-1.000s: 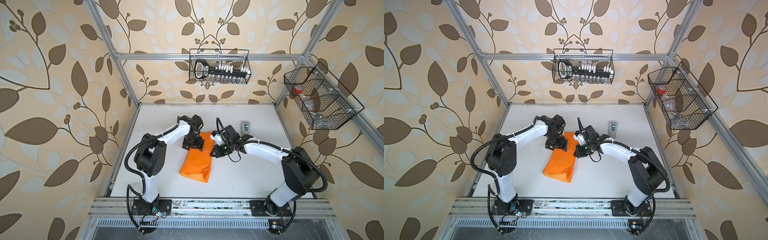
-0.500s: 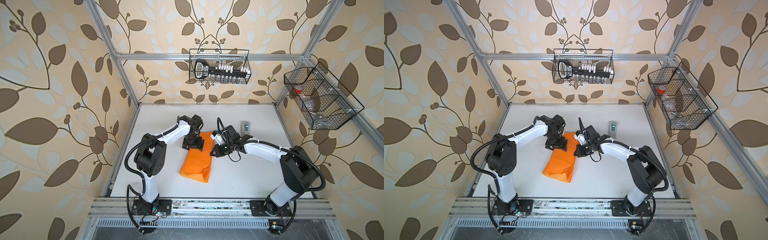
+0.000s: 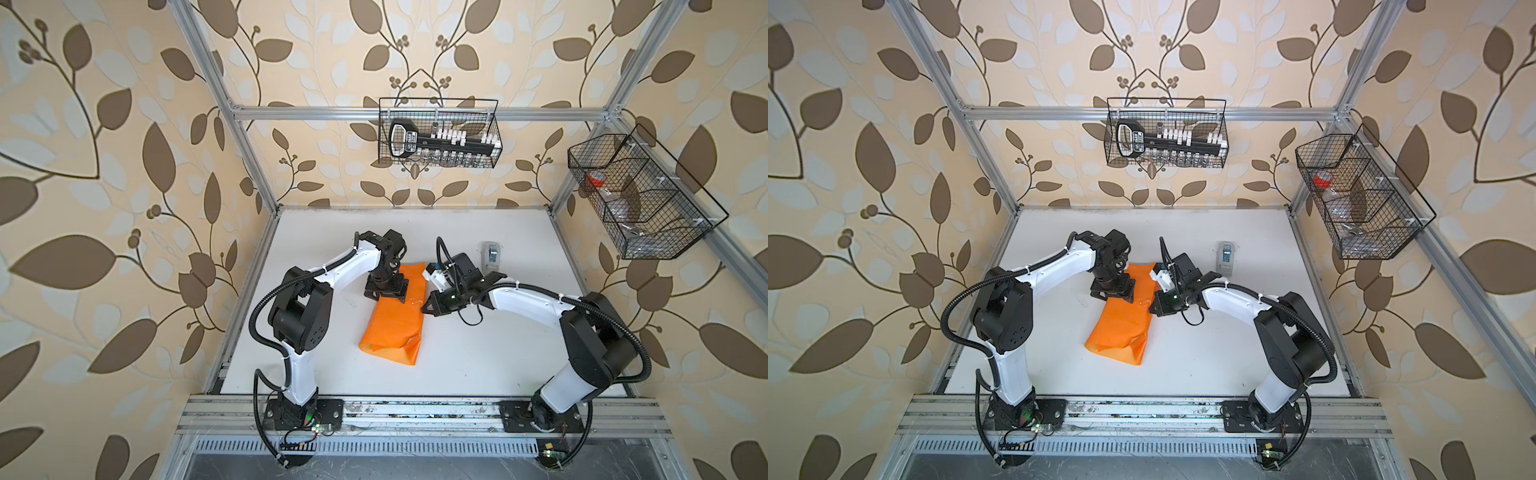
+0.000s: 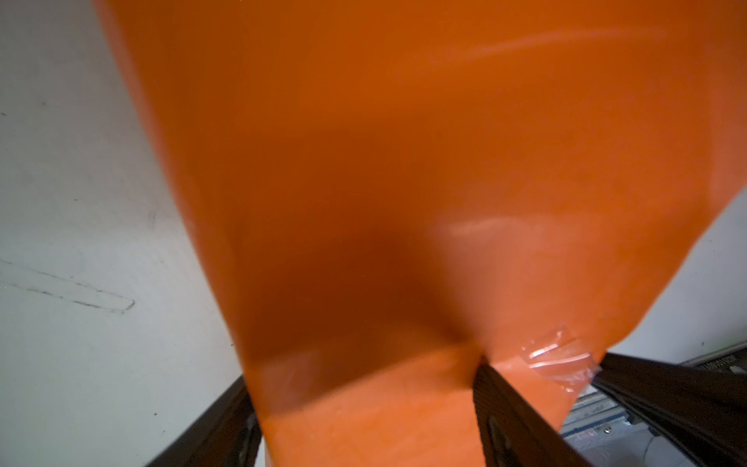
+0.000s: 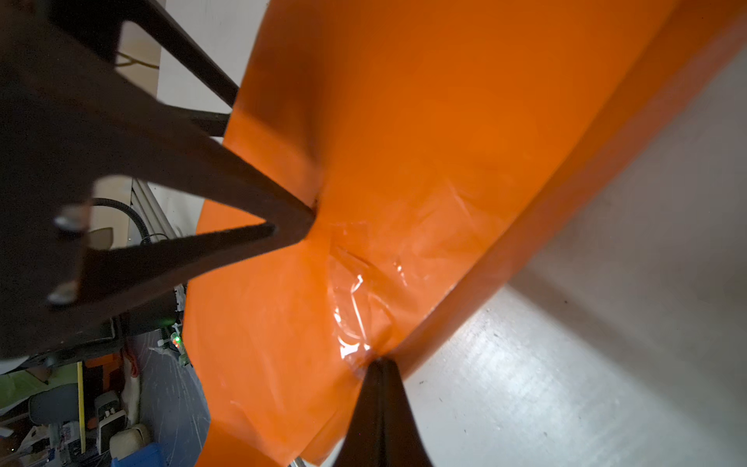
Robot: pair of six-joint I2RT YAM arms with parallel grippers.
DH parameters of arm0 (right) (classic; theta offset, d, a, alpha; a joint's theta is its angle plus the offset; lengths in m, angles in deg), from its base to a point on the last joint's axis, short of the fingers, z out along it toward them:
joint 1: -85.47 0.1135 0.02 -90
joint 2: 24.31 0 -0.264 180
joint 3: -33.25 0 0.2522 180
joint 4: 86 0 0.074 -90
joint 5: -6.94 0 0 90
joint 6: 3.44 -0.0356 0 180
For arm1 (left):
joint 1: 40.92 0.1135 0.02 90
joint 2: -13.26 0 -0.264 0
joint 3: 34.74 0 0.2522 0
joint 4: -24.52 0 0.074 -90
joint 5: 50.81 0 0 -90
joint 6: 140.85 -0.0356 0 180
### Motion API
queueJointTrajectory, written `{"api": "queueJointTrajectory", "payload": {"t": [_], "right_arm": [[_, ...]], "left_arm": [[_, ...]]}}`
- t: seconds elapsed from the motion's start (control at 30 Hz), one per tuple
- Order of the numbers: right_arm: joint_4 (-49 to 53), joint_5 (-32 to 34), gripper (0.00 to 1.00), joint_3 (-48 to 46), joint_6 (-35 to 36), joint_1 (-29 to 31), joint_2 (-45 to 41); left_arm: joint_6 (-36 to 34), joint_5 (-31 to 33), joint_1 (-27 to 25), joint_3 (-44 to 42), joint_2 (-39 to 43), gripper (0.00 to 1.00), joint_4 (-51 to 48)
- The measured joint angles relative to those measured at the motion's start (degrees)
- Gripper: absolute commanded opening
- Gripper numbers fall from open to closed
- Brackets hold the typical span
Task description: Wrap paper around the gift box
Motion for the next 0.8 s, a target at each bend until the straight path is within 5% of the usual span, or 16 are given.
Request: {"api": "queueJointTrajectory", "payload": {"t": [0.8], "right_arm": [[0.3, 1.4, 0.00, 0.6, -0.8, -0.5, 2.8]], "left_arm": [[0.0, 0.0, 0.0, 0.0, 0.0, 0.79, 0.0]]}}
